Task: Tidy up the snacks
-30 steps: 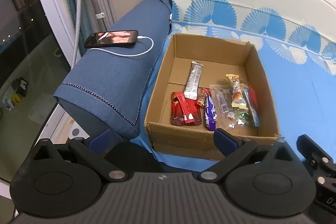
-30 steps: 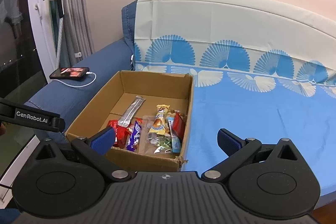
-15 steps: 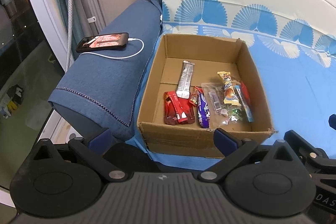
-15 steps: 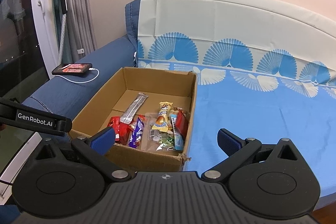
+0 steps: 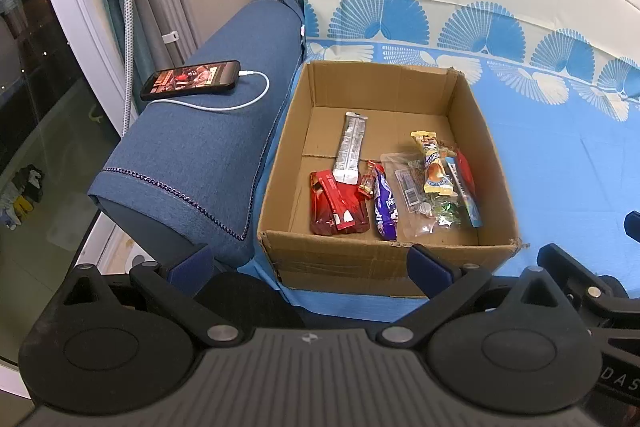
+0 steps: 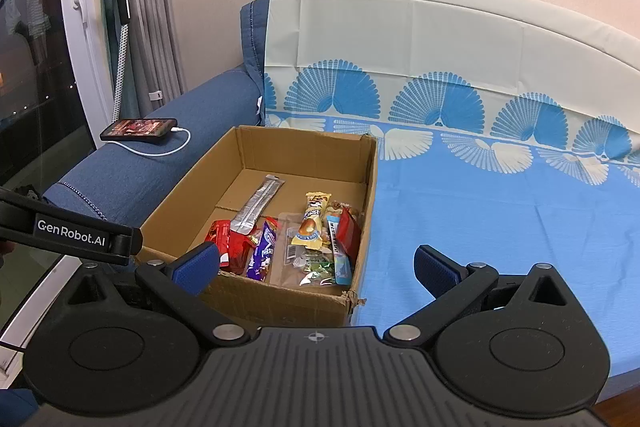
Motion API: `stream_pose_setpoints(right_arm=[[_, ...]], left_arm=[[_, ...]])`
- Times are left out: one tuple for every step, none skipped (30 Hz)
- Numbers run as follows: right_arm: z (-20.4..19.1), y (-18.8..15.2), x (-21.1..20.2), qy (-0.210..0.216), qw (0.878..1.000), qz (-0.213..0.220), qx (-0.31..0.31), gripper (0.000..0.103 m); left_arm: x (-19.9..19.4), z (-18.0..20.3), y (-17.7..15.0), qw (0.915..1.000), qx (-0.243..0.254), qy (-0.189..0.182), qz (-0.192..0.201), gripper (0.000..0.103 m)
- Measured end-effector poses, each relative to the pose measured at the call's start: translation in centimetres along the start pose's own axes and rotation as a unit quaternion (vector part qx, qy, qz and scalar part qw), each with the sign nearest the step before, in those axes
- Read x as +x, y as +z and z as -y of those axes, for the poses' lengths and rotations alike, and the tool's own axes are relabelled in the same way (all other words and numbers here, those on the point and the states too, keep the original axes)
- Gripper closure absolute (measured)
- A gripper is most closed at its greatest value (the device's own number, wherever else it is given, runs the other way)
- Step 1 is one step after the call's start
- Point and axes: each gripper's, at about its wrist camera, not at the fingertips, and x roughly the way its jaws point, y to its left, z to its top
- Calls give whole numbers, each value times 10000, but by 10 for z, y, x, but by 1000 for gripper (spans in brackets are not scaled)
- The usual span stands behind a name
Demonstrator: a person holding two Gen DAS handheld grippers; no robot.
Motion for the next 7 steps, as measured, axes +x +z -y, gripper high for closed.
stream_pose_setpoints(right_arm=[[0,0,0,3,10000,0,3,0],[0,0,0,5,10000,0,2,0],[0,0,0,2,10000,0,-2,0],[0,0,0,6,10000,1,-4,0],[-1,0,0,17,10000,3,-7,0],[-1,0,0,30,10000,7,-10,0],[-1,0,0,45,10000,9,-12,0]], left_arm=[[0,0,0,10000,4,5,-6,0],[0,0,0,10000,7,19,-9,0],[1,0,1,10000,14,33,-8,0],[1,0,1,10000,16,45,-7,0],[1,0,1,10000,14,47,-14,0],[1,0,1,10000,8,42,-28,0],[2,0,1,10000,6,39,-47,0]])
